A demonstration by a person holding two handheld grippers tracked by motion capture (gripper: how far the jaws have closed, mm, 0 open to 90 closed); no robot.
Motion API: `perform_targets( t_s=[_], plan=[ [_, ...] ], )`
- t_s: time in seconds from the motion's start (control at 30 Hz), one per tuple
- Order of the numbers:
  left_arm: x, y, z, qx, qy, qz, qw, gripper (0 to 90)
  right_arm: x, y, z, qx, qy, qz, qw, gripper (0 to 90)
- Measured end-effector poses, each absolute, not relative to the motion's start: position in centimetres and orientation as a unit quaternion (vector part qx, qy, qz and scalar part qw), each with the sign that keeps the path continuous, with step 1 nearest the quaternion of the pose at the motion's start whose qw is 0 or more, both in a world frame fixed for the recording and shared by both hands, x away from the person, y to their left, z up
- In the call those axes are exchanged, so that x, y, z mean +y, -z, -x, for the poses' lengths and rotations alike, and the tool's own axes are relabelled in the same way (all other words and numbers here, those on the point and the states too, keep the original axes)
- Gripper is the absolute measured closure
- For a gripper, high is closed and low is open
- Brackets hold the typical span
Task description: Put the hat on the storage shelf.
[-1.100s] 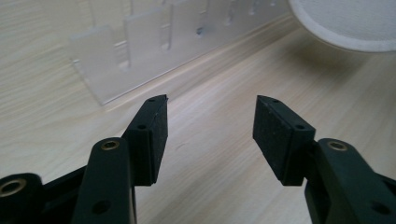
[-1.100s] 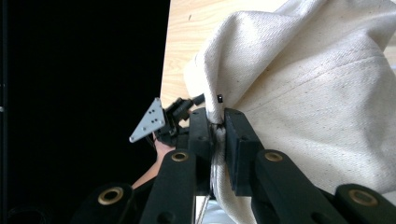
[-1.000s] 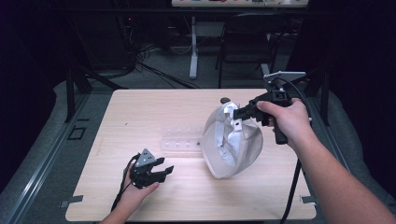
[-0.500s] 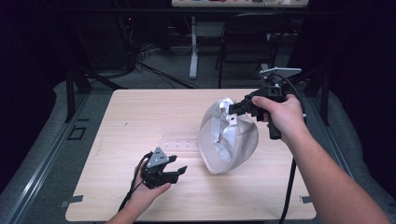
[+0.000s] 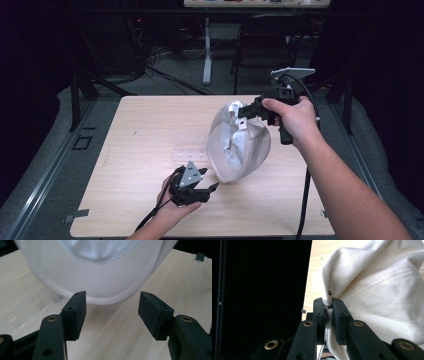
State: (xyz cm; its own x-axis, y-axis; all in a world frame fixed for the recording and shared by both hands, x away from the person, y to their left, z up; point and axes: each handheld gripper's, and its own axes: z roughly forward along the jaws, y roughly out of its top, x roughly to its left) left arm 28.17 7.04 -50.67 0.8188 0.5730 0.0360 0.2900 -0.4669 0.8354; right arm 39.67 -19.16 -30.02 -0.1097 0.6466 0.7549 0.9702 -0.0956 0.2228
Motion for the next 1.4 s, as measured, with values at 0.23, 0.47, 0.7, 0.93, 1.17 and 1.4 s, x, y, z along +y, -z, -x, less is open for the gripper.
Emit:
perform_targets(
  t_s=[0.23,0.47,0.7,0.93,1.17,1.4],
  plan=[
    [4.4,50.6,-27.6,0.240,-0.159,-0.848,0.445,39.4,-18.4,30.0,-39.9,-0.645,0.381,0.629,0.211,82.4],
    [2.8,50.6,-28.0,0.252,-0.182,-0.852,0.422,49.3,-18.1,30.1,-40.0,-0.651,0.374,0.625,0.214,82.4],
    [2.7,50.8,-28.4,0.258,-0.201,-0.859,0.394,72.5,-18.1,30.2,-40.0,-0.644,0.377,0.631,0.212,82.4],
    [3.4,50.3,-28.0,0.240,-0.221,-0.859,0.393,80.1,-18.3,30.0,-39.9,-0.647,0.381,0.626,0.208,82.2],
    [4.5,49.6,-28.6,0.249,-0.206,-0.850,0.416,83.8,-18.4,29.5,-39.8,-0.643,0.387,0.628,0.205,82.3],
    [5.8,49.1,-30.2,0.254,-0.176,-0.838,0.450,85.8,-18.5,29.6,-40.1,-0.644,0.387,0.628,0.204,82.3]
  ],
)
